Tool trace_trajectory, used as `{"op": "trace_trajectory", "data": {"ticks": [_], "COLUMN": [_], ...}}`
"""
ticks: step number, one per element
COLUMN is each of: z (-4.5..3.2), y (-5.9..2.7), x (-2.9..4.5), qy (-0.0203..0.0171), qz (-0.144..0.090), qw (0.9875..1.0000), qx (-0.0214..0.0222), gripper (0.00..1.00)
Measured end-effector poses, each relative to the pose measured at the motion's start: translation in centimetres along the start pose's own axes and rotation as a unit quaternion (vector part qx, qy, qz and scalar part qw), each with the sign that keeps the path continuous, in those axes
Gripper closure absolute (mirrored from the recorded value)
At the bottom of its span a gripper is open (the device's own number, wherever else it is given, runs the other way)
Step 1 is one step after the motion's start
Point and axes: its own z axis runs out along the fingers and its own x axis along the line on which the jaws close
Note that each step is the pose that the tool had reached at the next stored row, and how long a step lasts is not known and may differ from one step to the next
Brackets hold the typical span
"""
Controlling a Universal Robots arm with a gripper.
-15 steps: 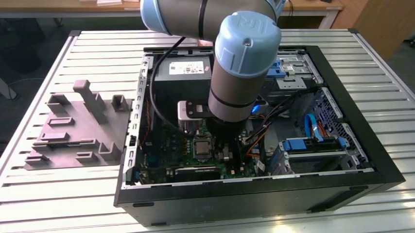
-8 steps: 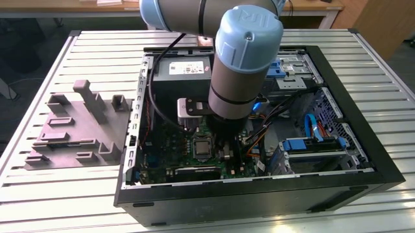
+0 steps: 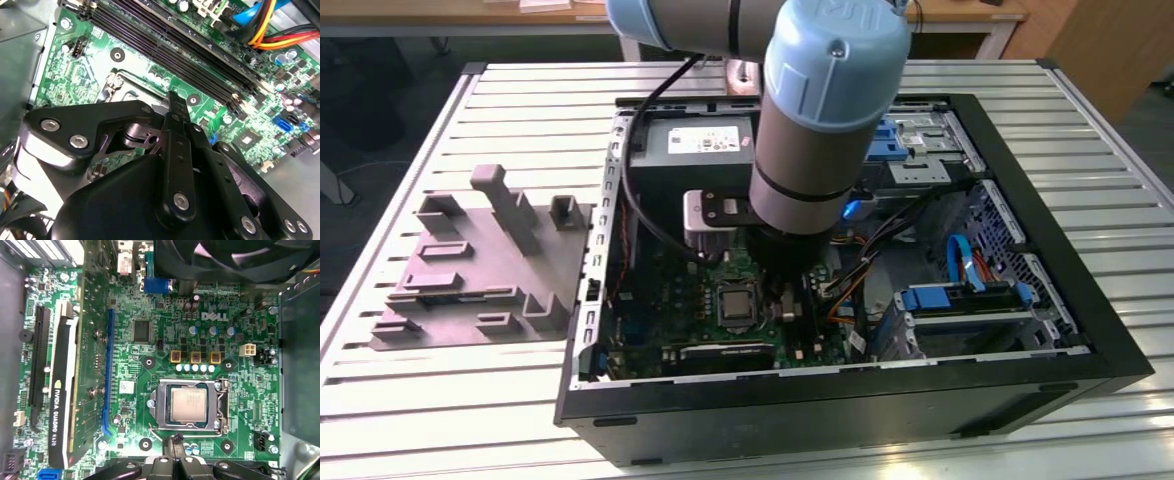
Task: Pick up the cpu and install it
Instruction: 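Install the first cpu locking lever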
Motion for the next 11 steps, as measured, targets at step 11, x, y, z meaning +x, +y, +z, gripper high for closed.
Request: {"op": "trace_trajectory", "data": {"ticks": [11], "z": [-0.68], "y": [0.04], "x": [-0.02], "qy": [0.0], "qz": [0.0], "qw": [1.0], "qx": [0.0], "gripper": [0.89]}}
